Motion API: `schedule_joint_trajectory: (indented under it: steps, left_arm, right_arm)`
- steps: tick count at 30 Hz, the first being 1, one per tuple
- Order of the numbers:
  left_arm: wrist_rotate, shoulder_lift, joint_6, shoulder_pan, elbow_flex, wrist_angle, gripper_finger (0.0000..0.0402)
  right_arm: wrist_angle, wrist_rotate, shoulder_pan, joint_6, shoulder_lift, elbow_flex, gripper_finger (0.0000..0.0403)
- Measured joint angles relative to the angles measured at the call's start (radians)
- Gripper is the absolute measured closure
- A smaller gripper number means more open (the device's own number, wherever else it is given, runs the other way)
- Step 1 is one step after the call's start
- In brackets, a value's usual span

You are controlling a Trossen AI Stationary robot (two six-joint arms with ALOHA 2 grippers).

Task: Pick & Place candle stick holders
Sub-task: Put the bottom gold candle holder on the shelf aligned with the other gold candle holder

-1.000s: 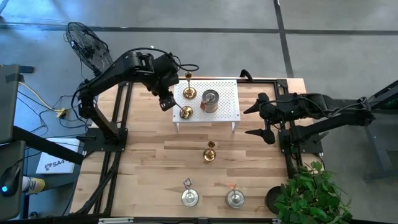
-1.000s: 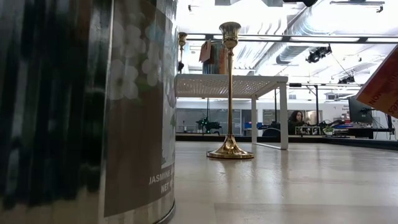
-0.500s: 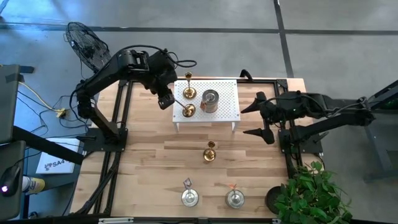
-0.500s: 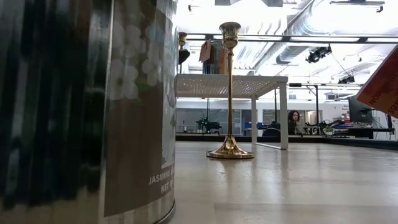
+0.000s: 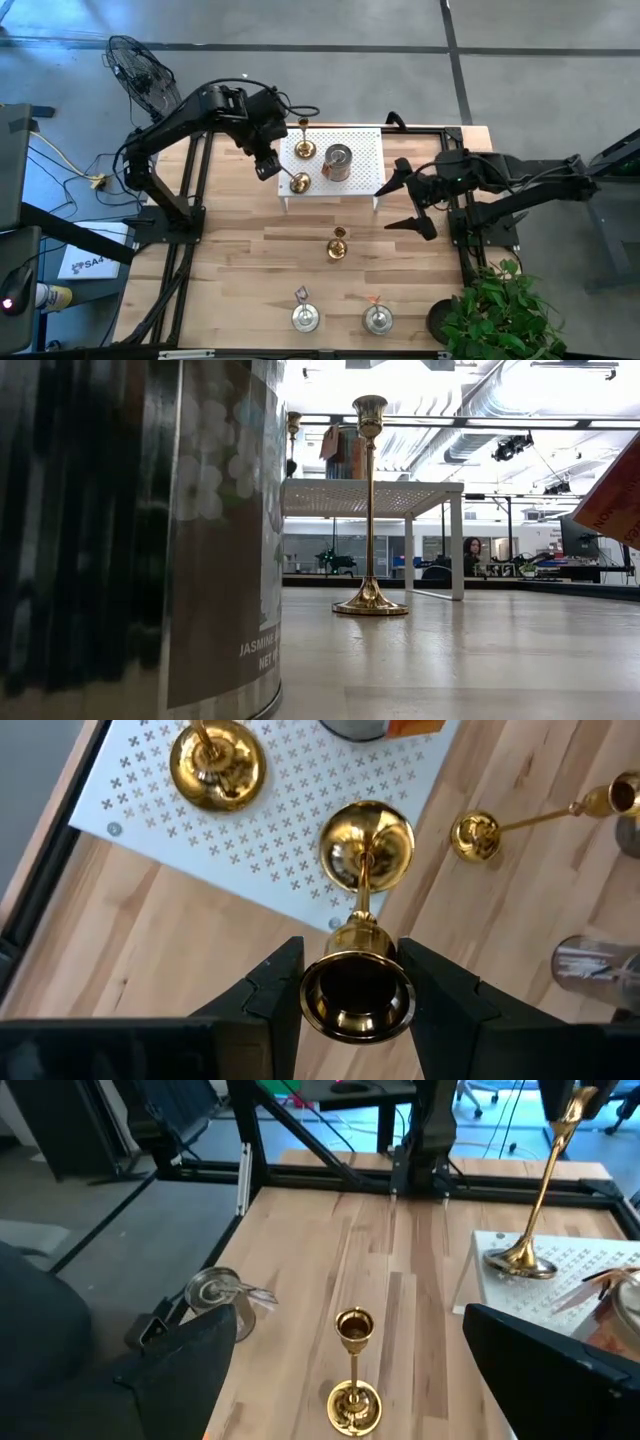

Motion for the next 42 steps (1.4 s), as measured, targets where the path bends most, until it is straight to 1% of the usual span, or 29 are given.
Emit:
schedule_joint_trajectory:
  steps: [9,11,15,20,32,38,42]
  left_arm:
    - [-0.019,-0.005,0.020,0.000,-0.003,-0.004,0.0266]
    - [-0.037,-0.005,0.021,0.000,0.017,-0.010,0.0266]
    - [-0.038,-0.007,0.021,0.000,0.057,-0.007,0.0266]
    - [-0.019,-0.007,0.021,0.000,0.064,-0.008,0.0266]
    - [-0.011,-0.007,0.028,0.000,0.054,-0.006,0.0266]
    - [0.035,-0.007,0.028,0.000,0.054,-0.006,0.0266]
    - [0.037,-0.007,0.029,0.000,0.054,-0.006,0.0266]
  right_arm:
    - [0.002,0.000,0.000,0.000,0.049,0.000,0.0018]
    - [0.003,0.000,0.000,0.000,0.053,0.000,0.0018]
    - [0.031,0.000,0.000,0.000,0.054,0.000,0.0018]
    - [0.043,-0.004,0.000,0.000,0.054,0.000,0.0018]
    - [0.043,-0.007,0.000,0.005,0.054,0.000,0.0018]
    - [0.044,-0.008,0.000,0.002,0.054,0.000,0.0018]
    - [0.044,-0.008,0.000,0.000,0.054,0.000,0.0018]
